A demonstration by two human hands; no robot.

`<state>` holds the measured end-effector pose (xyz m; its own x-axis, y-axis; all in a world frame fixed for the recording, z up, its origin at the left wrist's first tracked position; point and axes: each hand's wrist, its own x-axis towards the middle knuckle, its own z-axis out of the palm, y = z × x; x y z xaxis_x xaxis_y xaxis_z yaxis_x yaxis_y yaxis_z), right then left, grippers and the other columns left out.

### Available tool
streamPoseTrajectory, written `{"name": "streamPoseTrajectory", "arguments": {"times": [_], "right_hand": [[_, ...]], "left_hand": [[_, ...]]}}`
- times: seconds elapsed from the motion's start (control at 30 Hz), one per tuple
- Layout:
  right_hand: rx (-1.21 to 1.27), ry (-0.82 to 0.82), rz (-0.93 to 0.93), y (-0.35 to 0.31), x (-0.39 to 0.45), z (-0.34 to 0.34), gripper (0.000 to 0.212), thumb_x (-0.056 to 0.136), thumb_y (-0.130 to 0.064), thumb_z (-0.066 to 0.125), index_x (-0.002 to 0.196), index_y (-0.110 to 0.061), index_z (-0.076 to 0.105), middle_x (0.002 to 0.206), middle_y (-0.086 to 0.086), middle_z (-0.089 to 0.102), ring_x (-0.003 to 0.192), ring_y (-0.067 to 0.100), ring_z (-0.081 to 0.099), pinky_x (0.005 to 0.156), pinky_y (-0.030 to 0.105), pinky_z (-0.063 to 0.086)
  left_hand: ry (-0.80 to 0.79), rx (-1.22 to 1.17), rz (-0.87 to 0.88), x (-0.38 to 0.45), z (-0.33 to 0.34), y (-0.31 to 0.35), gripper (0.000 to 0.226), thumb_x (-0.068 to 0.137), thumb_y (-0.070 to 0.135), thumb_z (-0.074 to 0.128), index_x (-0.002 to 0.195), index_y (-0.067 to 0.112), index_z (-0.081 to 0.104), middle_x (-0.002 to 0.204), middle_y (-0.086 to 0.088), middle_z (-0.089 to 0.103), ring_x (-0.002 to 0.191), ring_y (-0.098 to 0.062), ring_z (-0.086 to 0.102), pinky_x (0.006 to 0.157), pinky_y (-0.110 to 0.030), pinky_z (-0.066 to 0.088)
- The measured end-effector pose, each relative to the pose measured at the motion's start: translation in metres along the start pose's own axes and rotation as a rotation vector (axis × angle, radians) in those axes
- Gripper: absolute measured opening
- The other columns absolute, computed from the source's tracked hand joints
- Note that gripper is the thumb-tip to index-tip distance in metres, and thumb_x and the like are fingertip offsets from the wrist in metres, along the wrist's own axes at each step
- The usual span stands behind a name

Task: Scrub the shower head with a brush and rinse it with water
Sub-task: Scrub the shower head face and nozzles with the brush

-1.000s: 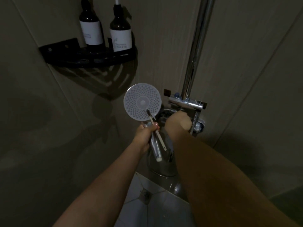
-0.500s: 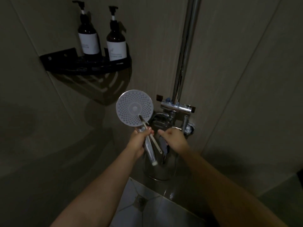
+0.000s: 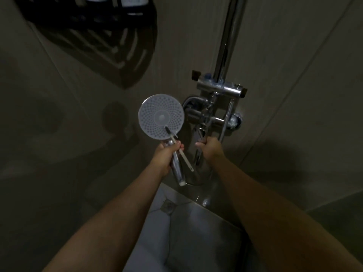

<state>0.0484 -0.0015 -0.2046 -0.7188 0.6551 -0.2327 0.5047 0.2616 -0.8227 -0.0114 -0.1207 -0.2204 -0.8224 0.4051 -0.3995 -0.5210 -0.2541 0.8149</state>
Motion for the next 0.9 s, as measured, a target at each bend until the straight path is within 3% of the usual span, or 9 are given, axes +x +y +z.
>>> {"name": "streamPoseTrajectory", "arguments": {"times": [0.1, 0.13, 0.2, 0.33, 0.47, 0.6, 0.77, 0.83, 0.9], "right_hand": [[-0.022, 0.002, -0.015, 0.006, 0.000, 0.002, 0.012, 0.089, -0.010, 0.060, 0.082, -0.001, 0.062, 0.090, 0.015, 0.059, 0.085, 0.019, 0.053, 0.070, 0.020, 0.031], [-0.037, 0.005, -0.017, 0.007, 0.001, 0.003, 0.022, 0.089, -0.011, 0.060, 0.068, -0.010, 0.054, 0.086, 0.013, 0.055, 0.083, 0.018, 0.051, 0.069, 0.021, 0.031], [-0.050, 0.016, -0.020, 0.008, 0.000, 0.002, 0.039, 0.090, -0.012, 0.059, 0.058, -0.020, 0.038, 0.084, 0.012, 0.052, 0.082, 0.017, 0.049, 0.069, 0.021, 0.031], [-0.055, 0.002, -0.013, 0.007, -0.001, 0.001, 0.040, 0.091, -0.011, 0.057, 0.058, -0.020, 0.037, 0.076, 0.007, 0.053, 0.081, 0.016, 0.049, 0.068, 0.021, 0.031], [-0.066, -0.013, -0.016, 0.006, -0.001, 0.000, 0.040, 0.090, -0.011, 0.058, 0.057, -0.019, 0.037, 0.064, -0.001, 0.049, 0.080, 0.016, 0.050, 0.068, 0.021, 0.032], [-0.066, -0.010, -0.027, 0.007, 0.001, 0.001, 0.037, 0.088, -0.011, 0.060, 0.058, -0.017, 0.040, 0.081, 0.011, 0.058, 0.080, 0.017, 0.053, 0.070, 0.023, 0.037], [-0.041, -0.033, -0.006, 0.005, 0.002, -0.001, 0.039, 0.088, -0.008, 0.061, 0.057, -0.016, 0.039, 0.059, -0.001, 0.049, 0.076, 0.017, 0.054, 0.069, 0.024, 0.038], [-0.012, -0.049, -0.001, 0.004, 0.002, 0.001, 0.038, 0.087, -0.006, 0.062, 0.057, -0.016, 0.041, 0.063, 0.005, 0.056, 0.079, 0.024, 0.062, 0.076, 0.032, 0.048], [0.035, -0.053, -0.014, 0.005, 0.004, 0.003, 0.037, 0.085, -0.004, 0.063, 0.056, -0.015, 0.043, 0.073, 0.016, 0.062, 0.086, 0.038, 0.068, 0.084, 0.050, 0.053]], "left_hand": [[-0.021, 0.044, -0.031, -0.001, -0.011, -0.015, 0.019, 0.090, -0.003, 0.052, 0.076, 0.009, 0.053, 0.052, 0.002, 0.064, 0.049, -0.002, 0.063, 0.056, -0.017, 0.055], [-0.023, 0.052, -0.040, -0.002, -0.014, -0.018, 0.018, 0.090, -0.002, 0.052, 0.077, 0.010, 0.053, 0.057, 0.001, 0.064, 0.050, -0.003, 0.063, 0.058, -0.018, 0.055], [-0.022, 0.070, -0.053, -0.003, -0.020, -0.023, 0.015, 0.090, -0.001, 0.053, 0.081, 0.011, 0.053, 0.066, -0.002, 0.062, 0.054, -0.003, 0.064, 0.062, -0.020, 0.055], [-0.012, 0.062, -0.047, -0.006, -0.024, -0.027, 0.017, 0.089, -0.003, 0.052, 0.080, 0.011, 0.054, 0.054, 0.004, 0.065, 0.052, -0.003, 0.064, 0.057, -0.016, 0.055], [-0.015, 0.068, -0.056, -0.005, -0.022, -0.029, 0.016, 0.089, -0.002, 0.054, 0.081, 0.013, 0.054, 0.057, 0.005, 0.065, 0.054, -0.002, 0.065, 0.062, -0.020, 0.054], [-0.027, 0.086, -0.059, -0.005, -0.019, -0.033, 0.017, 0.089, -0.002, 0.054, 0.079, 0.013, 0.054, 0.053, 0.006, 0.065, 0.054, -0.002, 0.064, 0.062, -0.019, 0.053], [-0.052, 0.078, -0.058, -0.007, -0.017, -0.038, 0.022, 0.089, -0.005, 0.050, 0.075, 0.011, 0.054, 0.048, 0.005, 0.064, 0.049, -0.001, 0.062, 0.056, -0.015, 0.054], [-0.059, 0.087, -0.061, -0.007, -0.018, -0.038, 0.021, 0.089, -0.005, 0.051, 0.075, 0.011, 0.054, 0.049, 0.005, 0.064, 0.050, -0.002, 0.062, 0.058, -0.017, 0.054], [-0.063, 0.103, -0.063, -0.007, -0.018, -0.037, 0.019, 0.089, -0.003, 0.052, 0.075, 0.010, 0.055, 0.051, 0.004, 0.064, 0.051, -0.003, 0.062, 0.061, -0.019, 0.053]]}}
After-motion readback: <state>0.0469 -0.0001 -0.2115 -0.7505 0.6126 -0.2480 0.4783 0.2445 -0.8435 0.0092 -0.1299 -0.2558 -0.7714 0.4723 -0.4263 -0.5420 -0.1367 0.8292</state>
